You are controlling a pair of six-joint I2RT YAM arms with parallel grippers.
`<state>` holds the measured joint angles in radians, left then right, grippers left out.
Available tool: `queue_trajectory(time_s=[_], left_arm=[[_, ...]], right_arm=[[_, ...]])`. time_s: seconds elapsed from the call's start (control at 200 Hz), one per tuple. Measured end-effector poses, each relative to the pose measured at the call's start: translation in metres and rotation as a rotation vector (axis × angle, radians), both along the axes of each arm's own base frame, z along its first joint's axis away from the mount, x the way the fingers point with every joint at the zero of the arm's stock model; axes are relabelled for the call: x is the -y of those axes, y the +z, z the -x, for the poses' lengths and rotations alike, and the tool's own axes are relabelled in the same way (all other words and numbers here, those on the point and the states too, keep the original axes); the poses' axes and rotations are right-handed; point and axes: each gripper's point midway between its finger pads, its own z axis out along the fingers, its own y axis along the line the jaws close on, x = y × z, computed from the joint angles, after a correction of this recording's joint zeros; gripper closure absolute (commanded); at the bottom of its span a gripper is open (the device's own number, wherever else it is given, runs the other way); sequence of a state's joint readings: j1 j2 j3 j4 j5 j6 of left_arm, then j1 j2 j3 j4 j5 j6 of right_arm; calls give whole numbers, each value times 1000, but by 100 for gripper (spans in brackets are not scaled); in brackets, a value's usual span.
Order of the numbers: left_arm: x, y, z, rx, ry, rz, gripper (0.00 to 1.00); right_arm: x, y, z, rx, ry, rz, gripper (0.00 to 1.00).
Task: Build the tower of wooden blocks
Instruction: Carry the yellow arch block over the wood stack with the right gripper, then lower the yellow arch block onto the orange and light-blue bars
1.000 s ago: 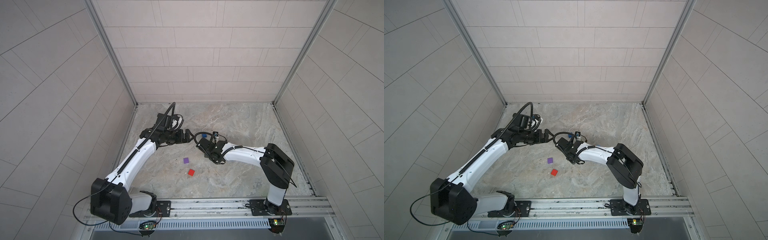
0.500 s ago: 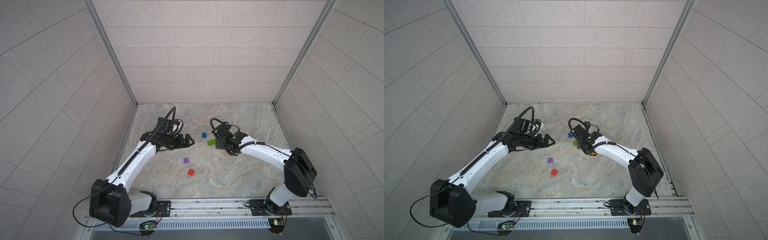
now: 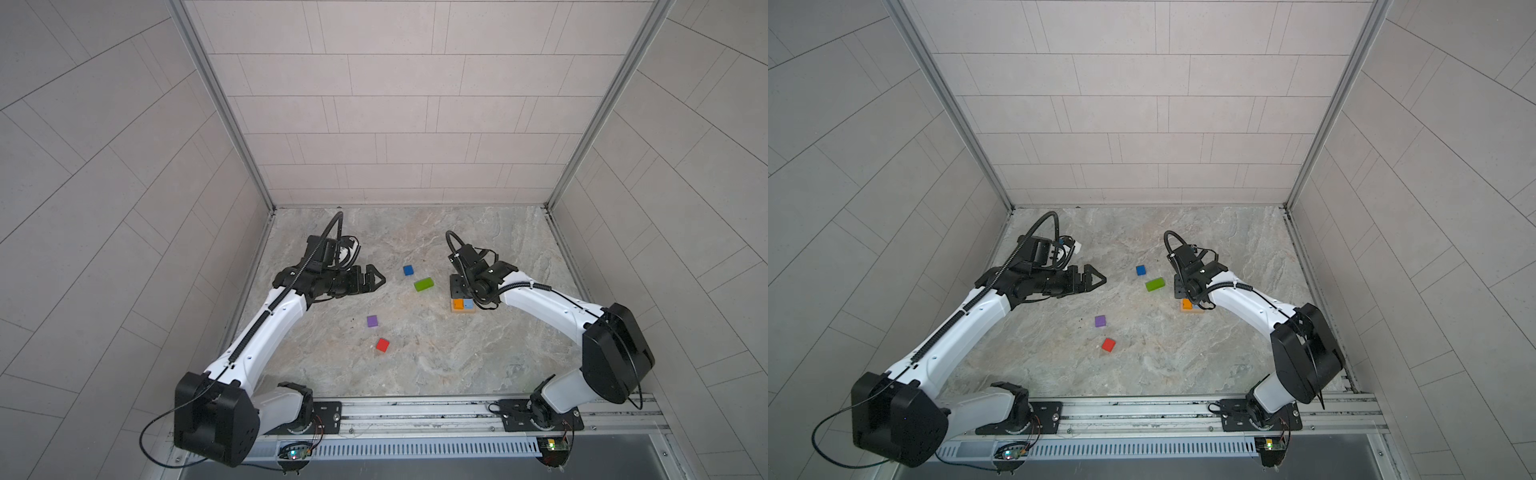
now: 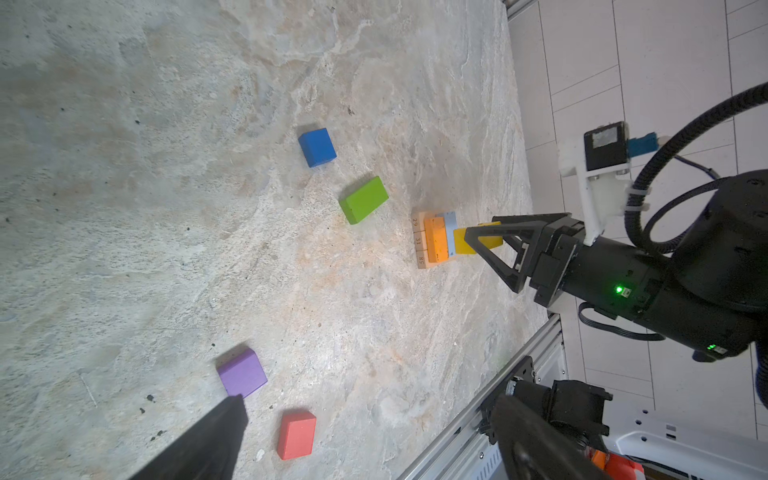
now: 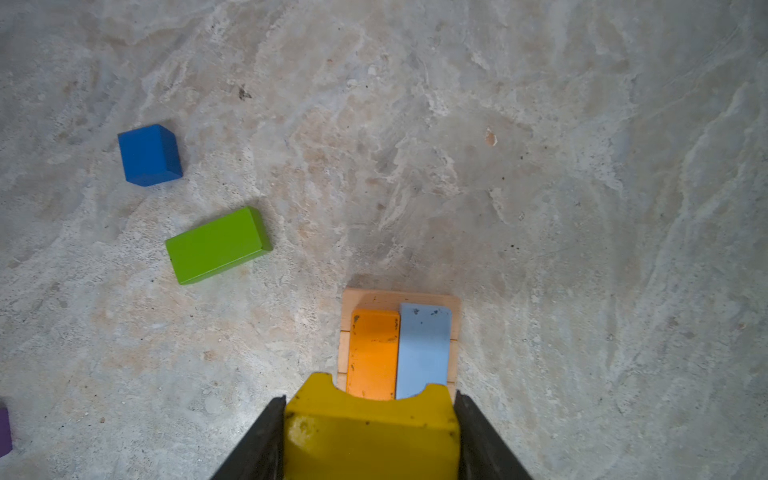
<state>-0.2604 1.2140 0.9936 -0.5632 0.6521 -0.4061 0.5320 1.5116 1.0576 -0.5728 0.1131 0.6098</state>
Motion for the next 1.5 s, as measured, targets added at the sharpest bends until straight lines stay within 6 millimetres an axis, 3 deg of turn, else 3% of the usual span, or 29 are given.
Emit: queue_trajectory(time_s=[0.611,1.501], left_arm=[[-4,0,-4,1,22,13,0],[-3,0,-5,-1,24,29,0]], right_arm=[[9,-27,5,4,4,-25,51],[9,-23,-7,65,-28,-48,51]])
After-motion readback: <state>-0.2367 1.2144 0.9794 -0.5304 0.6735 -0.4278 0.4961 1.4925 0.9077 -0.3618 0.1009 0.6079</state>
